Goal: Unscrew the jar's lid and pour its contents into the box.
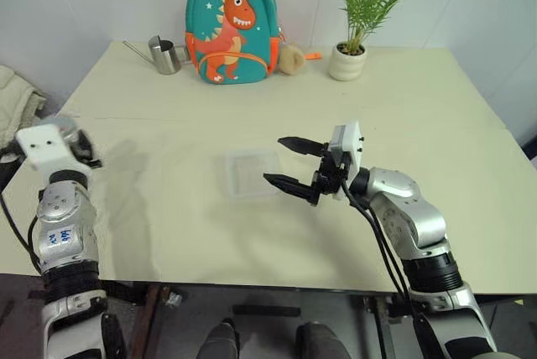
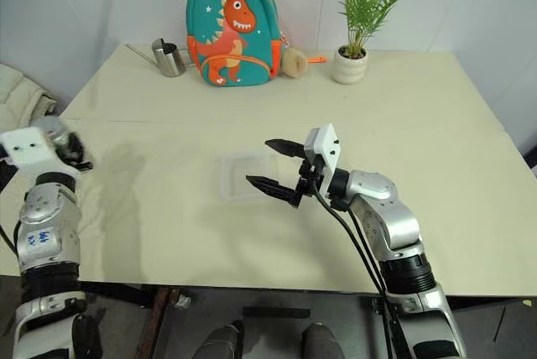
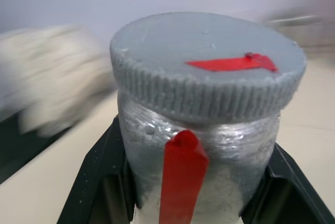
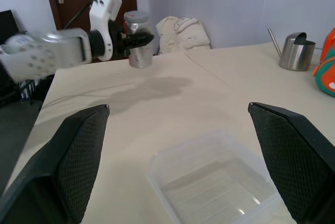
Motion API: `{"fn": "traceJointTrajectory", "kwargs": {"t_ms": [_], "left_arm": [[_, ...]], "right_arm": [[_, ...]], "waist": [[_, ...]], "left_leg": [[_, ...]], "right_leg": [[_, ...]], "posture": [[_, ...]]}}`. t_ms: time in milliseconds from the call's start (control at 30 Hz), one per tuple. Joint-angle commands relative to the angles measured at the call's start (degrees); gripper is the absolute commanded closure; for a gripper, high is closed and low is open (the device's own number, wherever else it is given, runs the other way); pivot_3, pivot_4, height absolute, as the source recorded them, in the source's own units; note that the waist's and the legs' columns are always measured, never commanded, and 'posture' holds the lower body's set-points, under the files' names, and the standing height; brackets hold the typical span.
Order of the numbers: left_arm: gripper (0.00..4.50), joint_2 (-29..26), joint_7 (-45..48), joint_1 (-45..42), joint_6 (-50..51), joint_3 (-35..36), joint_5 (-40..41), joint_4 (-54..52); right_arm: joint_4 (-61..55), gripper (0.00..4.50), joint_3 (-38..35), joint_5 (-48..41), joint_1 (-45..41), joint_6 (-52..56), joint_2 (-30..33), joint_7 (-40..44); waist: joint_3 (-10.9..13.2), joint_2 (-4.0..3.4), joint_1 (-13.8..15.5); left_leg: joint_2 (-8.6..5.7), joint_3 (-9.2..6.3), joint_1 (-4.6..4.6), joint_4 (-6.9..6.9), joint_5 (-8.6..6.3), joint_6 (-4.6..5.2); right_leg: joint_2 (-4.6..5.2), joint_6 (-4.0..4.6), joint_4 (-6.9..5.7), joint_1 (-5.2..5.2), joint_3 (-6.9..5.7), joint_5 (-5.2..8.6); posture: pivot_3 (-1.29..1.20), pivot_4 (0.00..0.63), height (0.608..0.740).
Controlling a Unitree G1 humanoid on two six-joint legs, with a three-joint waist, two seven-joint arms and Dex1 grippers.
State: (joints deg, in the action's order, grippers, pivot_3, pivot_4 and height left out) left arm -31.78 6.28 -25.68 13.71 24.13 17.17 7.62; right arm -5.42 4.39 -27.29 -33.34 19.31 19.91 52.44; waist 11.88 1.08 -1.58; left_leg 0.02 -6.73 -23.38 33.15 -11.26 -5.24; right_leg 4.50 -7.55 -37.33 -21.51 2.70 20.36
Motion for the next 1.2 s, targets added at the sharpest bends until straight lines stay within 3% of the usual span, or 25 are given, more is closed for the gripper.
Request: {"fn": "traceJointTrajectory", "kwargs": {"t_ms": [33,167,267,367,600,1200], "left_arm": [[2.57,-4.1,13.6,3.1,7.2,-1.8,8.5,-10.3],[2.57,-10.9,28.5,7.3,14.4,-8.4,13.7,-18.8],[2.57,-11.1,33.6,6.7,14.4,-12.2,14.1,-20.3],[2.57,-9.4,34.4,5.3,13.1,-14.9,12.2,-19.9],[2.57,-6.2,36.9,4.3,10.5,-18.3,10.6,-19.7],[2.57,-3.1,37.5,2.8,11.4,-18.0,11.2,-20.3]], "right_arm": [[-4.3,0.00,-1.5,-1.6,-0.7,1.4,0.4,-1.4],[-6.8,0.00,-1.0,-3.0,-2.6,5.4,0.4,-2.7],[-8.4,0.00,0.5,-4.1,-4.7,11.5,0.9,-3.9],[-9.7,0.00,4.0,-1.8,-7.0,14.4,1.5,-4.3],[-7.1,0.00,5.9,-2.3,-12.1,18.3,-3.5,-7.3],[1.9,0.00,8.4,4.2,-13.5,11.9,-11.5,-9.0]], "waist": [[0.0,-0.01,-0.1],[0.0,-0.05,-0.6],[0.1,-0.07,-0.6],[0.1,-0.07,-0.5],[0.1,-0.07,-0.4],[0.1,-0.07,-0.3]], "left_leg": [[0.00,0.01,0.00,-0.02,0.00,0.01],[0.06,0.10,0.07,-0.12,-0.02,0.03],[0.08,0.11,0.08,-0.13,-0.02,0.04],[0.08,0.11,0.08,-0.13,-0.02,0.05],[0.09,0.12,0.04,-0.17,-0.06,0.11],[0.09,0.13,0.05,-0.15,-0.06,0.11]], "right_leg": [[0.00,0.01,0.00,0.00,0.01,0.01],[-0.01,0.10,-0.02,-0.04,0.08,0.05],[-0.02,0.13,-0.04,-0.06,0.08,0.07],[-0.01,0.14,-0.02,-0.06,0.08,0.07],[-0.01,0.14,0.06,-0.09,0.09,0.09],[-0.02,0.13,0.00,-0.10,0.08,0.09]], "posture": [[0.00,0.150,0.740],[0.00,0.150,0.740],[0.00,0.150,0.740],[0.00,0.150,0.740],[0.00,0.150,0.740],[0.00,0.150,0.740]]}}
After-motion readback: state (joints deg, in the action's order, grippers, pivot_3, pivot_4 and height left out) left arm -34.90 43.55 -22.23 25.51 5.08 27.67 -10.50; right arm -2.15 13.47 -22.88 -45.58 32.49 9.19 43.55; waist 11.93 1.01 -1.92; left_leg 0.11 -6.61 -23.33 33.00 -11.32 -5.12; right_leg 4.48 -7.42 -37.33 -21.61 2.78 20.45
